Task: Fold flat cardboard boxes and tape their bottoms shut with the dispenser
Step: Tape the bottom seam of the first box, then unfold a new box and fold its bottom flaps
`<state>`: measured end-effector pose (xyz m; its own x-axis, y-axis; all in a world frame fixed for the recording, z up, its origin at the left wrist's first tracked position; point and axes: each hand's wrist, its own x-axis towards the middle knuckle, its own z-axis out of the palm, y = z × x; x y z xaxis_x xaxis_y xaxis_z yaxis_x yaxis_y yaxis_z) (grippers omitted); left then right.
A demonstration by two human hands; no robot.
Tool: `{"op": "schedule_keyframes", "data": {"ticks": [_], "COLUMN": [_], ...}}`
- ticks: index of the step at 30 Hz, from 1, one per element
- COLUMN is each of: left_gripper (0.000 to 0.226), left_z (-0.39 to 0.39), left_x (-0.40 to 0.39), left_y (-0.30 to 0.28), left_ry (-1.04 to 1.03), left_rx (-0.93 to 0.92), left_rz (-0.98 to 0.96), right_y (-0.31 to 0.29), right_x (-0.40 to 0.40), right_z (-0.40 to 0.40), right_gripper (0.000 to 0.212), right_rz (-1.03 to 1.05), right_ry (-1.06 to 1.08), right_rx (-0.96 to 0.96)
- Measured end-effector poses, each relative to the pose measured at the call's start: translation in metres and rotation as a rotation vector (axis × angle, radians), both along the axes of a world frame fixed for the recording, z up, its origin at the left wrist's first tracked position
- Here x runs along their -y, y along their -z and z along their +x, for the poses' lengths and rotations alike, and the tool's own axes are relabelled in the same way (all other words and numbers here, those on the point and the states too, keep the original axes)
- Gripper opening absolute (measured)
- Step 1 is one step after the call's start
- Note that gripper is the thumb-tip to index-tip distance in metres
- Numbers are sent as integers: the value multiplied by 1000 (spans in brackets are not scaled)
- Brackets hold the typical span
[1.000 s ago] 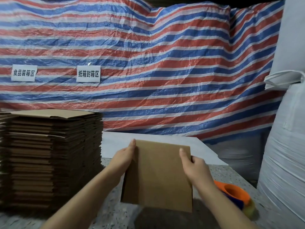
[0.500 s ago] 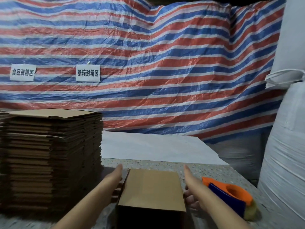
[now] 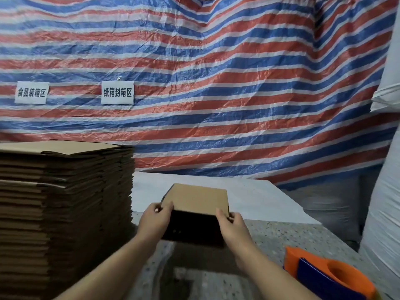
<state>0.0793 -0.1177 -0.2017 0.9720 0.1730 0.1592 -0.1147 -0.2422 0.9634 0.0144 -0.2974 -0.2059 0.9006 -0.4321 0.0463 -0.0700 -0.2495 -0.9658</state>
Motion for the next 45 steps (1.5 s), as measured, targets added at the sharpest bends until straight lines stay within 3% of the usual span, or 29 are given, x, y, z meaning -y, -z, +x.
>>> {"op": "schedule_keyframes", "data": {"ticks": [9, 18, 21, 25, 31, 35, 38, 41, 43, 45], "left_gripper": [42, 55, 64, 51, 20, 21, 27, 37, 48, 51], "left_z": [211, 277, 266, 215, 82, 3, -31, -45, -47, -46], "left_x": [15, 11, 13, 16, 18, -11, -52, -95, -118, -132], "left_y": [-6, 59, 48, 22, -68, -147, -194, -213, -208, -194], "left_ry": [-38, 16, -56, -84, -19, -117, -286, -475, -450, -301], "left_rx": [-56, -109, -116, 148, 603, 787, 681, 282, -10, -186], "left_rz": [2, 145, 190, 371, 642, 945, 1232, 1520, 1591, 1534], "right_y": [-12, 50, 38, 9, -63, -107, -134, -151, -155, -155], "right_x": [13, 12, 15, 10, -25, -39, -43, -41, -36, -28], "right_z": [217, 276, 269, 235, 138, 67, 19, -20, -39, -55], "right_gripper": [52, 54, 68, 66, 48, 40, 35, 33, 34, 37], "right_rz": [-79, -204, -210, -263, -411, -495, -551, -600, -625, -634], "right_ry": [-123, -129, -37, 78, -34, -115, -143, -132, -132, -136], "right_rx": [-85, -108, -156, -144, -4, 125, 147, 171, 154, 125]}}
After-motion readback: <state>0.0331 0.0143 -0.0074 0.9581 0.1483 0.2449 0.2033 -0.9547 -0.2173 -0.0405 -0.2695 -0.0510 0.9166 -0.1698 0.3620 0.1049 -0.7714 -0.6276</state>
